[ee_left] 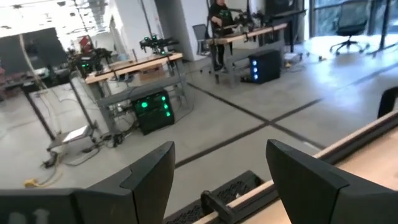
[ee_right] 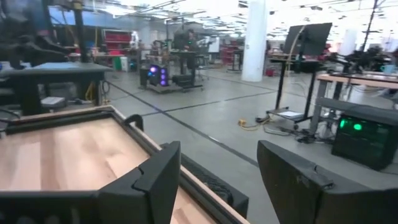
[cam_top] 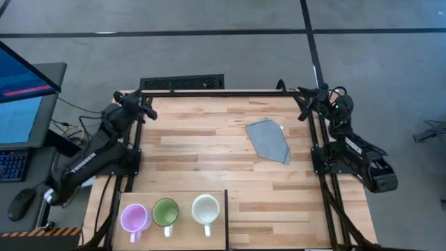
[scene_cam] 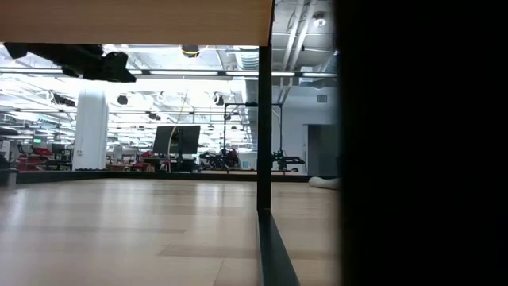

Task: Stack small to large cups/mugs on shelf
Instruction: Return to Home position

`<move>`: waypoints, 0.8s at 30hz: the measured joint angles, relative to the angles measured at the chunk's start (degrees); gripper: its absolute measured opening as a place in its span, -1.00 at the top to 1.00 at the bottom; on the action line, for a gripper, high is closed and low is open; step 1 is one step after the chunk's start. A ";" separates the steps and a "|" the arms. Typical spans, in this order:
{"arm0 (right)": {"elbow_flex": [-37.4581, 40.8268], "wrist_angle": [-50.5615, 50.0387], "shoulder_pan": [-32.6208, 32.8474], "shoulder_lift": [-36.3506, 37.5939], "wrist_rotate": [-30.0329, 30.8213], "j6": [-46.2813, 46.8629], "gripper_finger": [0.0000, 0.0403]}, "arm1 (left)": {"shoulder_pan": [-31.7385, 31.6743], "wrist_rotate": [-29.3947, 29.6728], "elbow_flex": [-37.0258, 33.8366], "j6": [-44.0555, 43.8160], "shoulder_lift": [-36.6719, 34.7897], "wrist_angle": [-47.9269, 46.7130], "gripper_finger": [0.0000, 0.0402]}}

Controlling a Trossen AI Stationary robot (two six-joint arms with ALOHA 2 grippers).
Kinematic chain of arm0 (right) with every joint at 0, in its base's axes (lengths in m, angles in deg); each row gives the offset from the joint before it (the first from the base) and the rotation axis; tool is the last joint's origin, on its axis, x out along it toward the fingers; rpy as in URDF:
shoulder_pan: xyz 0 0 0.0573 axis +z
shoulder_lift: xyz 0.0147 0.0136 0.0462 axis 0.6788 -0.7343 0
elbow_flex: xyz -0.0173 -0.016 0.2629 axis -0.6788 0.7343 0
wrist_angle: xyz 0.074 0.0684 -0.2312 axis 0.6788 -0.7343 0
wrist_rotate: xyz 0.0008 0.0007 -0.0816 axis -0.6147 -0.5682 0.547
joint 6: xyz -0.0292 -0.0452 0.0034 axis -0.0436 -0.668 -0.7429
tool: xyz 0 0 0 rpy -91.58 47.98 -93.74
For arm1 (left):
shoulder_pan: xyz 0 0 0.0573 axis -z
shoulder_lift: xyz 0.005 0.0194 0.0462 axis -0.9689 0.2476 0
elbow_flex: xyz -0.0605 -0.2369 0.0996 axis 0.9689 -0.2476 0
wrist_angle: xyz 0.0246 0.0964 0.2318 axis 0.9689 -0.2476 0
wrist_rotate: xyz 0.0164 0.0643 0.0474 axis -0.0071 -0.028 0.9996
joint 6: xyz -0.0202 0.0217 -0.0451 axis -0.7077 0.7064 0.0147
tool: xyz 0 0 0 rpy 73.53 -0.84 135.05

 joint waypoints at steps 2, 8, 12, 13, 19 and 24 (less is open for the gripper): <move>0.00 0.07 -0.86 0.00 -1.62 0.08 -0.17 | -3.00 -4.55 0.00 -0.64 -0.02 0.68 -0.22; -0.02 3.56 -0.96 0.42 -1.89 9.09 -0.17 | -7.18 -12.95 0.00 -3.62 -0.21 -0.19 -0.22; 0.03 2.29 -0.49 2.64 -1.63 11.69 -0.17 | -6.05 -16.40 0.00 -3.81 -2.90 -2.78 -0.22; 0.48 2.18 -0.13 3.61 -1.22 12.09 -0.17 | -5.59 -16.41 0.00 -4.05 -4.08 -3.91 -0.22; 4.10 -1.73 2.91 12.07 3.86 11.88 -0.17 | -2.56 -13.28 0.00 -3.83 -14.75 -11.88 -0.22; 4.46 -13.77 5.40 20.48 8.87 9.34 -0.17 | -0.22 -11.03 -0.02 -4.16 -20.89 -13.68 -0.22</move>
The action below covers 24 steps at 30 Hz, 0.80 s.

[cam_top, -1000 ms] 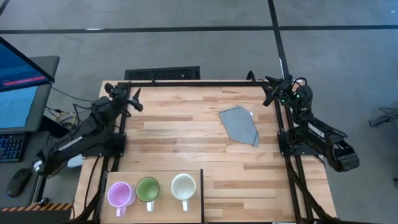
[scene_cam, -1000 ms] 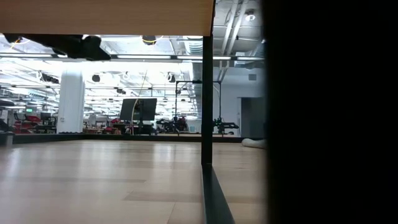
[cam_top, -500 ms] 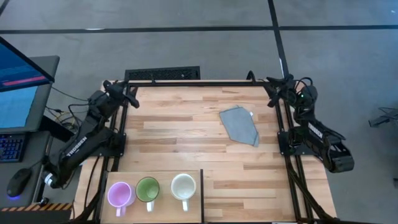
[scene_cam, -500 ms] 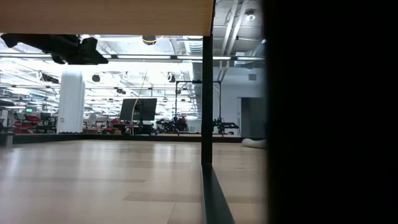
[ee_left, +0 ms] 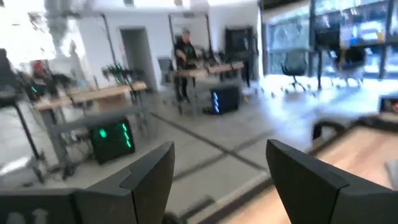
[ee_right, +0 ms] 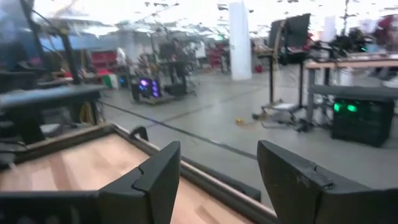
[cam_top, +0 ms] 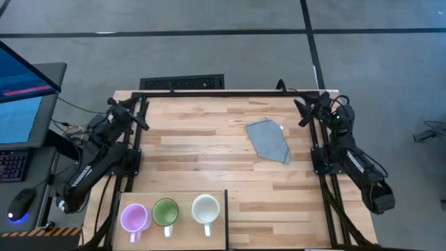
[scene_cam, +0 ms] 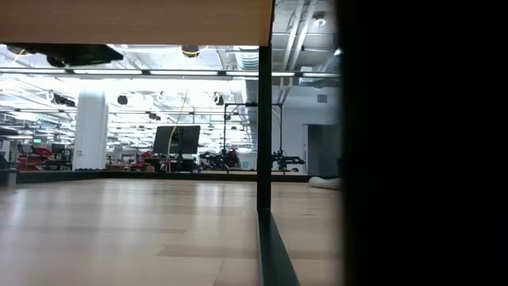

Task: Stack small to large cups/mugs on shelf
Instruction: Return to Home position

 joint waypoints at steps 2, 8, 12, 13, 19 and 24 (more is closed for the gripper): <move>0.02 -5.59 1.31 3.86 2.26 -1.49 -0.17 | 1.27 2.26 -0.89 0.75 0.42 -0.65 -0.22; 0.02 -19.48 7.05 15.98 11.07 -3.06 -0.17 | 4.96 6.50 -8.64 0.75 0.12 5.99 -0.22; 0.02 -28.04 12.06 24.30 19.31 -4.84 -0.17 | 7.94 8.52 -13.08 0.18 0.02 8.77 -0.22; 0.03 -28.68 13.41 24.94 20.85 -5.33 -0.17 | 8.68 9.35 -13.66 0.23 0.13 9.05 -0.22; 0.09 -30.46 22.11 24.86 29.85 -7.90 -0.17 | 12.88 13.77 -14.95 0.79 0.13 12.37 -0.22; 2.61 -27.24 29.54 24.84 38.05 -8.93 -0.17 | 16.09 16.19 -14.95 1.19 0.13 12.51 -0.22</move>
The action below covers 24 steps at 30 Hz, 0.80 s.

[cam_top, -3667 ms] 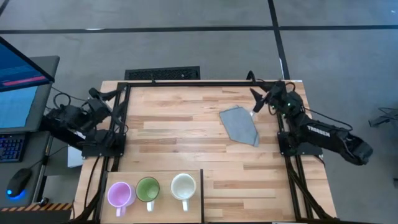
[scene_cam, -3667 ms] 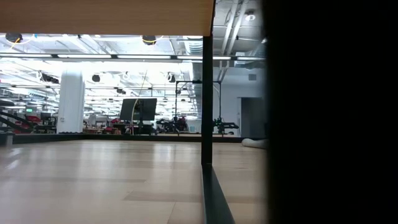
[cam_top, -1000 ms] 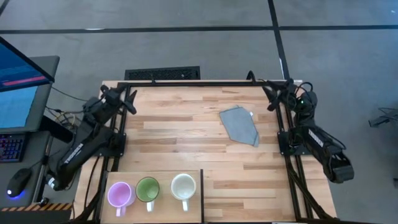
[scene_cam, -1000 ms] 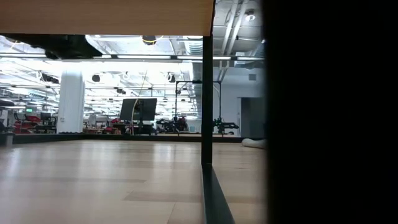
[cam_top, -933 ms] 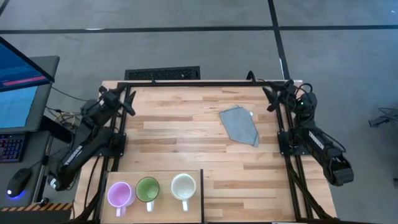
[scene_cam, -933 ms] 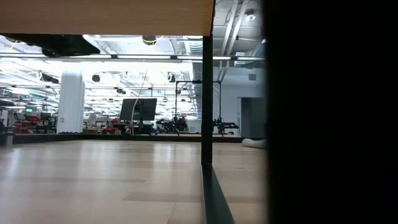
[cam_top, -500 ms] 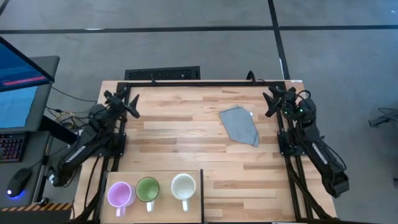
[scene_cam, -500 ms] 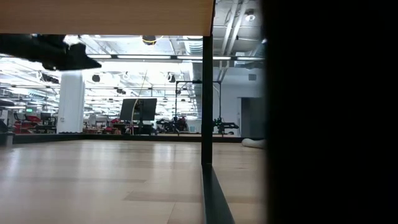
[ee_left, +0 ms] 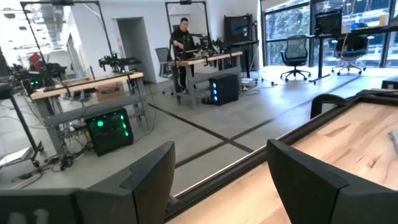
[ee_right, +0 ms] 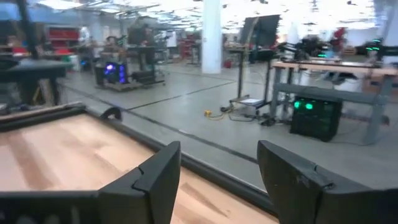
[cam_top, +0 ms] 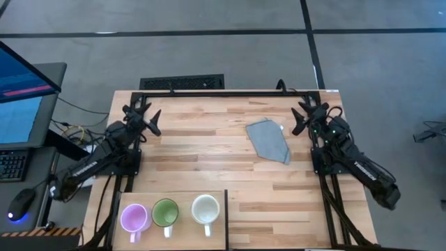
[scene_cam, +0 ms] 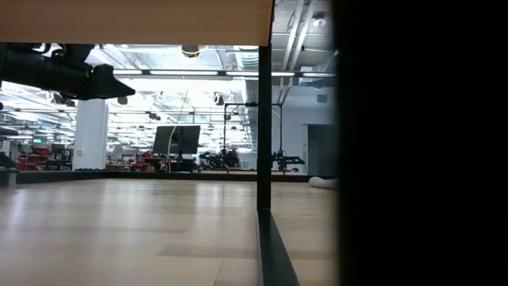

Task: Stack small to large cups/mugs on shelf
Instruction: Return to Home position

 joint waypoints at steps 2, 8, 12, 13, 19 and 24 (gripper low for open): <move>0.14 0.73 2.63 -0.08 1.55 -1.01 -0.17 | 1.47 1.48 -0.02 0.00 -0.02 0.21 -0.22; 0.14 1.69 8.43 -0.04 8.14 -2.12 -0.17 | 5.95 5.83 -0.92 1.73 -0.02 2.95 -0.22; 0.16 1.80 10.25 -0.06 8.67 -2.40 -0.17 | 8.05 7.82 -0.94 2.56 -0.02 3.05 -0.22; 0.16 1.81 10.27 -0.06 8.73 -2.40 -0.17 | 8.40 8.16 -0.94 2.56 -0.02 3.07 -0.22; 0.19 1.85 9.71 -0.06 8.74 -2.38 -0.17 | 9.14 8.26 -0.98 2.47 -0.01 3.11 -0.22; 0.19 1.85 9.72 -0.06 8.72 -2.38 -0.17 | 9.12 8.26 -1.05 2.05 0.00 3.11 -0.22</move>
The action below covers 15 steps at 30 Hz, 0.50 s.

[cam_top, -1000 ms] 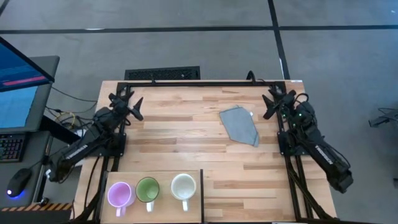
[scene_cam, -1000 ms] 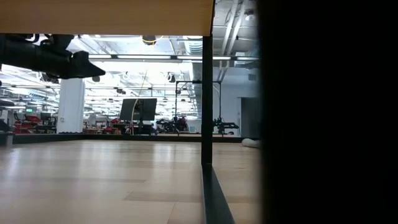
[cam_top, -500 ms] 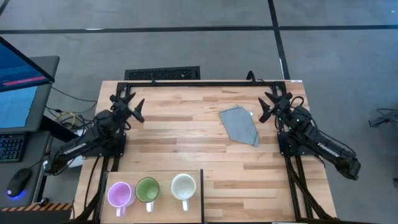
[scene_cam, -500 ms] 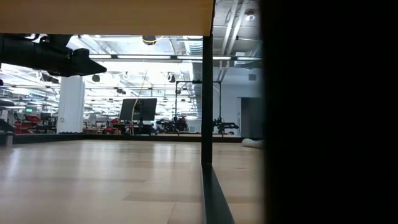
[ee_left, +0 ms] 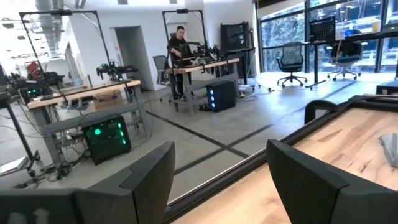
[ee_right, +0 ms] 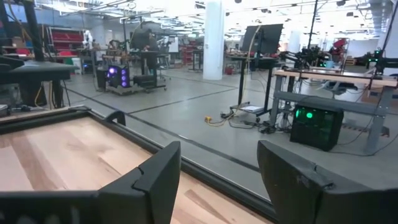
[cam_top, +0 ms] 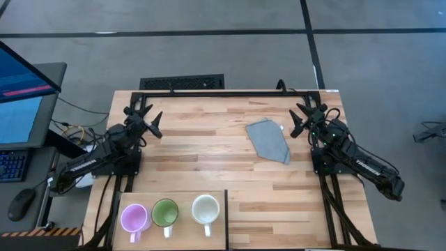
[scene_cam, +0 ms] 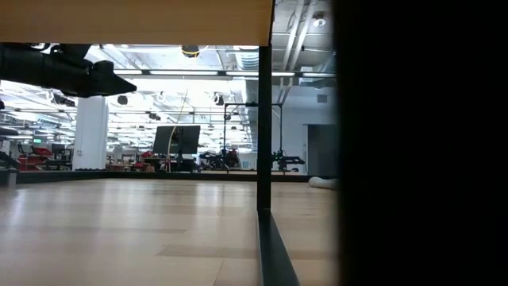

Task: Stack small to large cups/mugs on shelf
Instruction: Return to Home position

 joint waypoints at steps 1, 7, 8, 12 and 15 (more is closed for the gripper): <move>0.00 0.00 0.00 0.00 0.00 0.00 -0.17 | 0.00 -0.01 0.00 -0.20 0.01 0.00 -0.22; 0.02 0.00 0.00 0.00 -0.02 0.00 -0.17 | 0.00 -0.02 0.00 -0.73 0.02 0.02 -0.22; 0.02 0.00 0.00 0.00 -0.02 0.00 -0.17 | 0.00 -0.02 -0.02 -0.74 0.02 0.02 -0.22; 0.02 0.00 0.00 0.00 -0.02 0.00 -0.17 | 0.00 -0.04 -0.04 -0.75 0.02 0.02 -0.22; 0.02 0.00 0.00 0.00 -0.02 0.00 -0.17 | 0.00 -0.04 -0.04 -0.76 0.02 0.02 -0.22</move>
